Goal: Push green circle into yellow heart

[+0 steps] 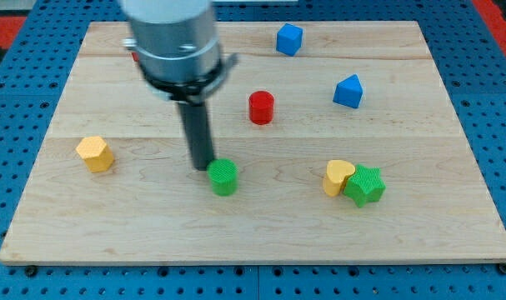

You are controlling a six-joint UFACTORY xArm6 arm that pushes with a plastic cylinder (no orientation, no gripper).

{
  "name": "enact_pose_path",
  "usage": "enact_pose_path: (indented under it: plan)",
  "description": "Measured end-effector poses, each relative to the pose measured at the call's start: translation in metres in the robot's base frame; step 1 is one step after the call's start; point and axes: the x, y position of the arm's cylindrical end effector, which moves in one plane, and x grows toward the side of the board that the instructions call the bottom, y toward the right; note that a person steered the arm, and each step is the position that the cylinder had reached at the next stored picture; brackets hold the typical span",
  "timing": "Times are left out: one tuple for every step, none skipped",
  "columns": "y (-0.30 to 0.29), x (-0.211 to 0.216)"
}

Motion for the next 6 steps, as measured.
enact_pose_path:
  plan:
    - [0.032,0.010]
    - [-0.035,0.001]
    - [-0.004,0.033]
    - [0.027,0.051]
    - [0.094,0.051]
    - [0.119,0.058]
